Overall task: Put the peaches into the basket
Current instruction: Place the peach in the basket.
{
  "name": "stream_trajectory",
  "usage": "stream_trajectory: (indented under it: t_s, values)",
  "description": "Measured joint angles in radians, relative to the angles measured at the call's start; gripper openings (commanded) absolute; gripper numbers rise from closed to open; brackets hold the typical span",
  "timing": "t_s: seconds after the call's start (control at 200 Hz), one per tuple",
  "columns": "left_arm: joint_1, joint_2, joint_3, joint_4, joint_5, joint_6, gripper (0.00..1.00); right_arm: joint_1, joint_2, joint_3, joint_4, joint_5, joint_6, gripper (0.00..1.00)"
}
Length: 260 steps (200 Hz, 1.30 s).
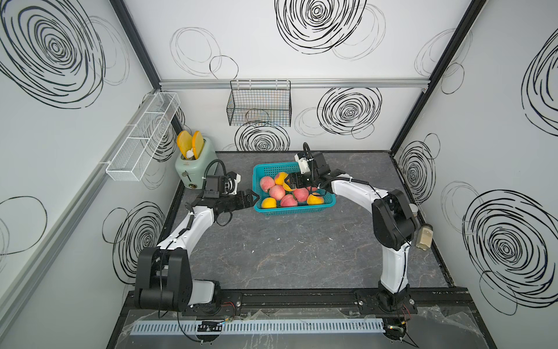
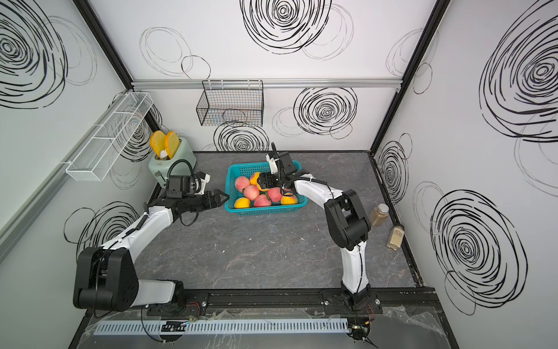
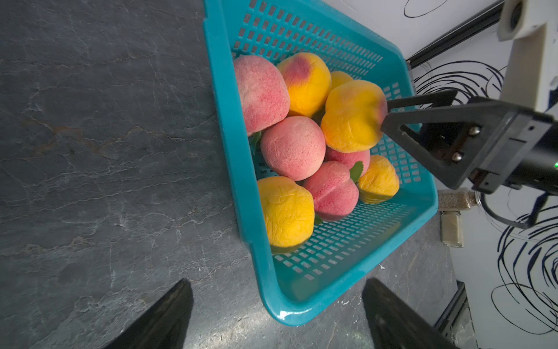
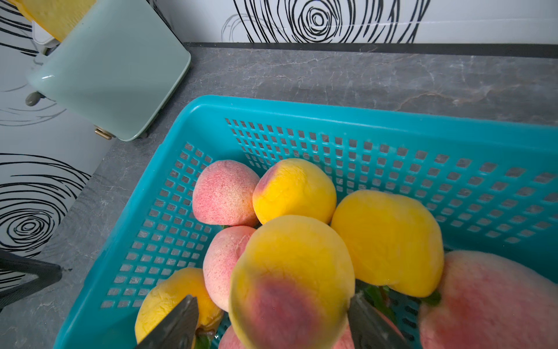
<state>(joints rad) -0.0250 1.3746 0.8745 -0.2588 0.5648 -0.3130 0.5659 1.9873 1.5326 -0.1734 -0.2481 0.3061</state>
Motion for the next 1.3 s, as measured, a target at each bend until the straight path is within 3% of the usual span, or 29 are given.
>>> stream_trajectory:
  t_s: [0.31, 0.585, 0.935, 0.945, 1.116, 1.301]
  values:
    - [0.000, 0.000, 0.000, 0.000, -0.005, 0.001, 0.92, 0.000, -0.137, -0.096, -0.013, 0.044, -0.037, 0.82]
    - [0.002, -0.012, 0.000, -0.003, -0.041, 0.006, 0.92, -0.052, -0.383, -0.256, -0.034, 0.101, -0.090, 0.83]
    - [0.022, -0.126, -0.002, 0.029, -0.138, -0.023, 0.97, -0.482, -0.747, -0.544, 0.048, 0.141, -0.061, 0.93]
    - [0.022, -0.129, -0.003, 0.032, -0.141, -0.026, 1.00, -0.490, -0.751, -0.548, 0.053, 0.140, -0.059, 0.93]
    - [0.023, -0.192, -0.038, 0.102, -0.201, -0.077, 0.98, -0.661, -0.779, -0.654, 0.138, 0.118, 0.010, 1.00]
    - [0.026, -0.234, -0.077, 0.200, -0.284, -0.139, 0.98, -0.786, -0.763, -0.741, 0.201, 0.098, 0.095, 0.99]
